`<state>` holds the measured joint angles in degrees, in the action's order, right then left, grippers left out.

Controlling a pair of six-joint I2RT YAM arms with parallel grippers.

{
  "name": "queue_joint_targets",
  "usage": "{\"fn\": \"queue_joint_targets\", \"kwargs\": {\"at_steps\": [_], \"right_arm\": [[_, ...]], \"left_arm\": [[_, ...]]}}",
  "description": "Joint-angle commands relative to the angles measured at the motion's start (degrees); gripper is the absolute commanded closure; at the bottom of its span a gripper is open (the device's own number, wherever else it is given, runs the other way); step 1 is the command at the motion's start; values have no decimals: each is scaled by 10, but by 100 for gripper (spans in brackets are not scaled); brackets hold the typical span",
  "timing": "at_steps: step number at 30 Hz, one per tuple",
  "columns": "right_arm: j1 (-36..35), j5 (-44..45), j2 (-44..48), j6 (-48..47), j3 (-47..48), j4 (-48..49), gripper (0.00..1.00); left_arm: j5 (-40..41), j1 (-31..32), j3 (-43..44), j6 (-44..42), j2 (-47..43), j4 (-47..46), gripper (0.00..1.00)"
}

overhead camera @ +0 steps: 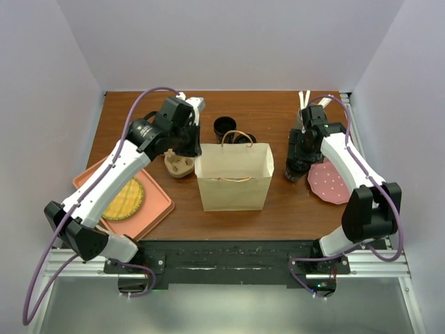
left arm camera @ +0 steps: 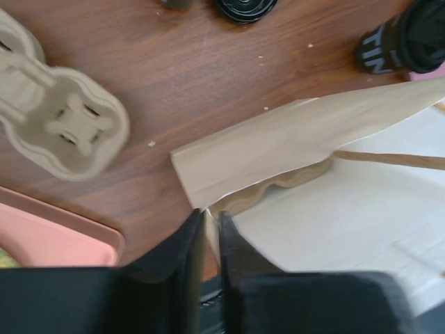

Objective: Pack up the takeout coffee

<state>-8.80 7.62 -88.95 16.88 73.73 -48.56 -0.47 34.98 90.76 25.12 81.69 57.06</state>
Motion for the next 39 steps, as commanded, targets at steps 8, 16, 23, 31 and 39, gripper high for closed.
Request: {"fn": "queue_joint_targets", "kwargs": {"at_steps": [8, 16, 23, 31, 39], "right_arm": [[-27, -43, 111, -18, -35, -33, 41], [-37, -65, 184, -33, -66, -44, 41], [-40, -74, 245, -34, -69, -59, 43], [-63, -74, 290, -77, 7, -35, 44], [-77, -107, 350, -109, 23, 12, 44]], "left_arm": [[-55, 10, -95, -42, -106, -136, 100], [-58, 40, -225, -24, -231, -255, 100], [-66, 40, -297, -27, -289, -312, 100], [-58, 41, -333, -39, -325, -331, 100], [-42, 42, -368, -56, -367, -383, 100]]}}
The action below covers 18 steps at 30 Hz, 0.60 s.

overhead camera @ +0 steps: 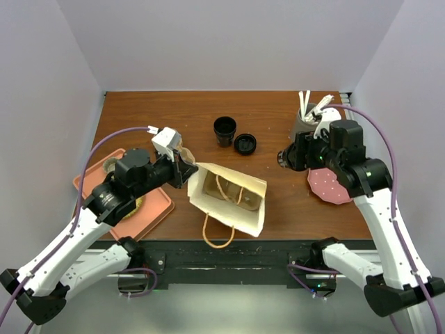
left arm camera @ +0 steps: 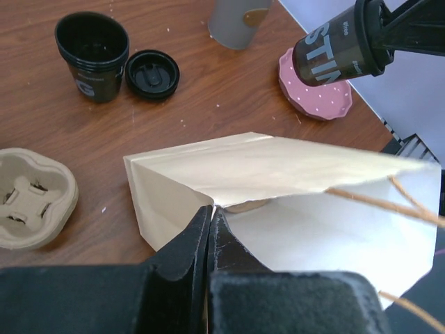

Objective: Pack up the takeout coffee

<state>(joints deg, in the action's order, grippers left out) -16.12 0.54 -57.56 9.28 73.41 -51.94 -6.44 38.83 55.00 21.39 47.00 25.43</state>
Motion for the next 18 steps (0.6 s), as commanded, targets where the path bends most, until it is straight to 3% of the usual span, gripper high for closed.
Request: {"fn": "queue_joint_targets", "kwargs": {"at_steps": [1, 11, 18], "right_arm": [[-4, -55, 47, -42, 33, 51, 44], [-5, -113, 38, -77, 112, 53, 45], [-11, -185, -23, -84, 226, 20, 46]], "left_arm": [[21, 3, -10, -22, -22, -68, 100], [20, 4, 9, -25, 15, -50, 100], [19, 3, 106, 21, 66, 54, 100]]}}
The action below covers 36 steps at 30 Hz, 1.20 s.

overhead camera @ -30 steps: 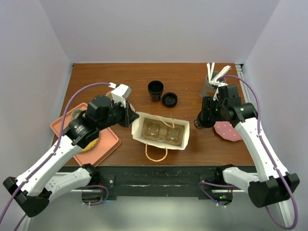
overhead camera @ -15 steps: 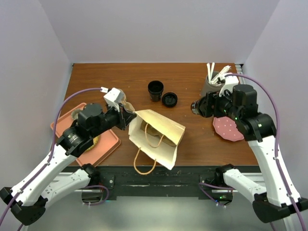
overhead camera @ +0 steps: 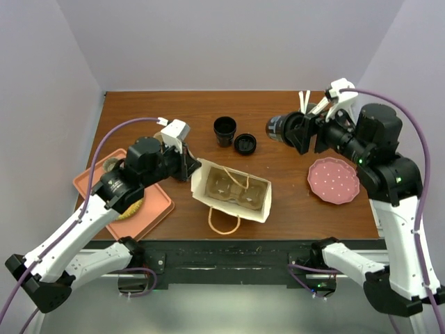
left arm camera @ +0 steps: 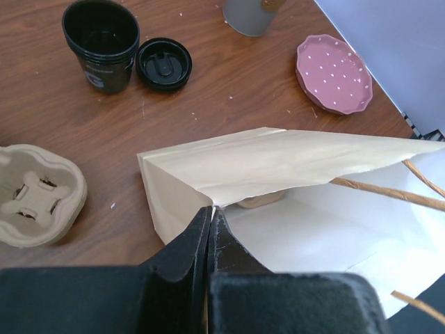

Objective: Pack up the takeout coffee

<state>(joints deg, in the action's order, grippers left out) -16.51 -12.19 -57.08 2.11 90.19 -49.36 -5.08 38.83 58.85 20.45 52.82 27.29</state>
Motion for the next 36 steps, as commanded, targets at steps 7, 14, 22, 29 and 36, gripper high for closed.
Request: {"fn": "queue_joint_targets", "kwargs": {"at_steps": [7, 14, 22, 29, 36], "right_arm": [[-48, -117, -89, 30, 147, 11, 46], [-189, -68, -150, 60, 227, 47, 46], [-293, -8, -176, 36, 287, -14, 46], [-304, 37, -139, -38, 255, -86, 46], [-304, 18, -119, -73, 221, -106, 46]], "left_arm": [[17, 3, 162, 81, 85, 136, 100], [17, 3, 197, 121, 138, 197, 100], [27, 3, 228, 122, 160, 228, 86], [29, 3, 224, 158, 142, 235, 65], [23, 3, 206, 184, 129, 252, 62]]}}
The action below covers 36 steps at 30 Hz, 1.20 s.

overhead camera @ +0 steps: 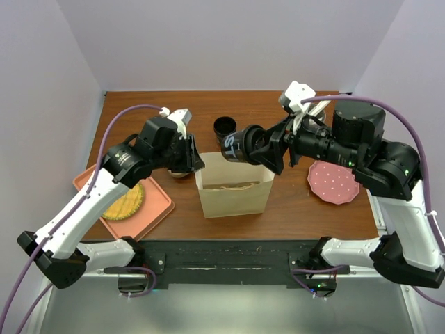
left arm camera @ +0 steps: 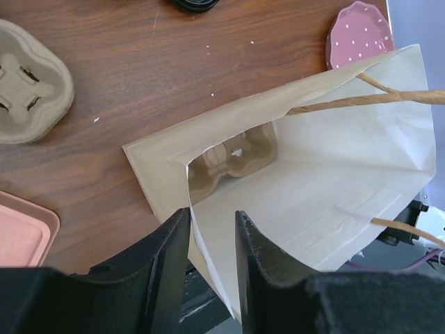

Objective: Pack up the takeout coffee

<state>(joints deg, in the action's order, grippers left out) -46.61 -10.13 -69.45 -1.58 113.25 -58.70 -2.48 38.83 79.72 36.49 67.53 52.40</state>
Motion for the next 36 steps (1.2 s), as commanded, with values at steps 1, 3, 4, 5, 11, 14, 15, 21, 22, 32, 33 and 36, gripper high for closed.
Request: {"fn": "queue_joint_targets", "kwargs": {"at_steps": [1, 3, 4, 5, 11, 14, 15, 21, 22, 32, 33, 36], "right_arm": [[-4, -3, 2, -46, -8, -15, 46], [-2, 0, -8, -55, 1, -29, 46], [-3, 1, -11, -64, 6, -33, 46], [-3, 1, -13, -68, 14, -37, 46], [-3, -5, -27, -101, 22, -59, 46], [-3, -4, -28, -120, 13, -59, 46], [-3, -2, -30, -125, 11, -56, 46], [-5, -1, -44, -142, 5, -64, 47], [-8, -2, -45, -143, -1, -66, 47], [-110, 100, -56, -135, -31, -87, 48], [-127, 131, -59, -133, -36, -88, 48], [-161, 161, -64, -129, -40, -89, 48]], "left_arm": [[-5, 4, -9, 23, -18, -5, 61], [-7, 3, -11, 26, -13, -3, 61], [-8, 4, -10, 26, -12, 2, 60], [-9, 3, -10, 27, -10, 3, 60], [0, 3, -19, 28, -4, 2, 62], [9, 3, -30, 25, -1, -8, 65], [12, 2, -32, 19, 0, -11, 67], [24, 2, -12, -28, 28, -32, 87], [22, 2, -11, -34, 30, -35, 92], [-16, 2, -96, -111, -60, -191, 100], [-22, 3, -103, -115, -64, -205, 100], [-25, 2, -108, -136, -74, -214, 100]]}}
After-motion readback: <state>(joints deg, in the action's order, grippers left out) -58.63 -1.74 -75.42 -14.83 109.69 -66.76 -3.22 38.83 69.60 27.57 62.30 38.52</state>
